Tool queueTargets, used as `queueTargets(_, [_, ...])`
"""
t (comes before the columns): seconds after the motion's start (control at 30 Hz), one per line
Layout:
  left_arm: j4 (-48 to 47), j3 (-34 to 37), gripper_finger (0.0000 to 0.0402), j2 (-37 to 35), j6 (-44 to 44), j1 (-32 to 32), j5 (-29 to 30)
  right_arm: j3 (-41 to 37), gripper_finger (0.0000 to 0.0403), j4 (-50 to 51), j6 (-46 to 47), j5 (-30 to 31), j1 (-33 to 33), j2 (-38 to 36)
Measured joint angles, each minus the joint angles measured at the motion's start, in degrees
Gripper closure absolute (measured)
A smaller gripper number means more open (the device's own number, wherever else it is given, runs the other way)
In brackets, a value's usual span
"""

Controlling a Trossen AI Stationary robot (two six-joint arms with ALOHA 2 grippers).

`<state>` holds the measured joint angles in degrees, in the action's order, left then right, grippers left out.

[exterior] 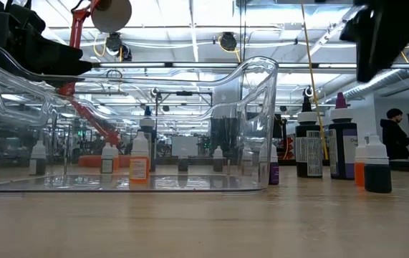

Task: Pick & Place food coloring
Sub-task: Put the bottom small orange food coloring into the bin

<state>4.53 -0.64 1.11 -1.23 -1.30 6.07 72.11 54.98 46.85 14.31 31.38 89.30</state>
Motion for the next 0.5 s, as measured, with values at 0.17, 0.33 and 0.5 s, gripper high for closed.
queueTargets(0.17, [0.0, 0.0, 0.0144, 0.0, 0.0, 0.0, 0.0, -6.9, 0.0257, -6.8, -2.6, 0.6, -0.6, 0.0])
queueTargets(0.33, [0.0, 0.0, 0.0144, 0.0, 0.0, 0.0, 0.0, -10.8, 0.0257, -11.0, -3.1, 0.6, -1.3, 0.0])
queueTargets(0.5, [0.0, 0.0, 0.0144, 0.0, 0.0, 0.0, 0.0, -13.8, 0.0257, -17.3, -3.9, 0.6, -1.3, 0.0])
